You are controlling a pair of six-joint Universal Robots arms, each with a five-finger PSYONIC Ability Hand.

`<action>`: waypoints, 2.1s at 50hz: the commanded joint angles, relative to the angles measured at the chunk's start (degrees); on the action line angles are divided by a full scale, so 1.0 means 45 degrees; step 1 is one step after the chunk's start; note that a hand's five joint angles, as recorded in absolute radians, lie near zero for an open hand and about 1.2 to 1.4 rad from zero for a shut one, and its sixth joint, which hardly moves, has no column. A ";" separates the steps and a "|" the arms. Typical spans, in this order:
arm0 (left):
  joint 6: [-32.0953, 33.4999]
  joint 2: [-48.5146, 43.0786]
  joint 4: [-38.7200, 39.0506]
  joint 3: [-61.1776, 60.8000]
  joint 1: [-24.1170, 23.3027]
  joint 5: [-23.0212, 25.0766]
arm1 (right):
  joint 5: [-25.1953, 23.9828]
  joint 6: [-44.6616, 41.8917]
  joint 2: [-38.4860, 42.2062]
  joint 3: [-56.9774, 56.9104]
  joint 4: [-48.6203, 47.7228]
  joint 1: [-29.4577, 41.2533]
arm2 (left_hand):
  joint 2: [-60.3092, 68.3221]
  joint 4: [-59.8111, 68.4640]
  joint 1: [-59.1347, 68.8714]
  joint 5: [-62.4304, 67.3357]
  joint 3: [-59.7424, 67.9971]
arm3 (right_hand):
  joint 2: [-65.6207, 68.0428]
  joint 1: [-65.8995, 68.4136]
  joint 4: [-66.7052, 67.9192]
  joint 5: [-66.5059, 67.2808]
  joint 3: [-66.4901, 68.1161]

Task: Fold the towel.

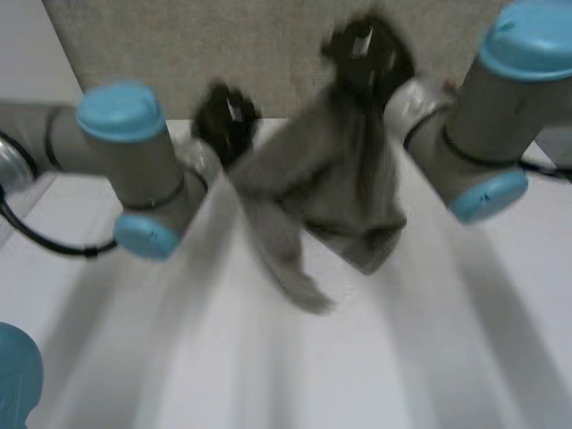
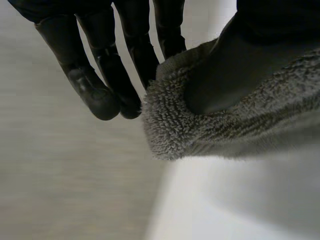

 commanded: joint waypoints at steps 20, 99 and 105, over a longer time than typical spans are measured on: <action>-0.5327 0.4997 0.1499 -0.9195 0.1351 -0.1158 | -0.0956 0.1504 -0.2584 0.7355 -0.0750 -0.0032 | -0.0845 -0.1475 -0.0038 -0.2906 -0.1730 | 0.1138 0.1007 0.0743 0.0805 0.0922; -0.4761 0.7051 0.3242 -1.2684 0.2817 -0.0609 | 0.1269 0.7421 -0.0729 1.0039 -0.1783 0.0143 | -0.0845 -0.1475 -0.0038 -0.2906 -0.1730 | -1.0923 -1.1054 -1.1317 -1.1256 -1.1138; -0.4780 0.7051 0.3223 -1.2371 0.2837 -0.0668 | 0.1386 0.7500 -0.0279 0.9491 -0.1764 0.0476 | -0.0845 -0.1475 -0.0038 -0.2906 -0.1730 | -1.0810 -1.0942 -1.1205 -1.1143 -1.1026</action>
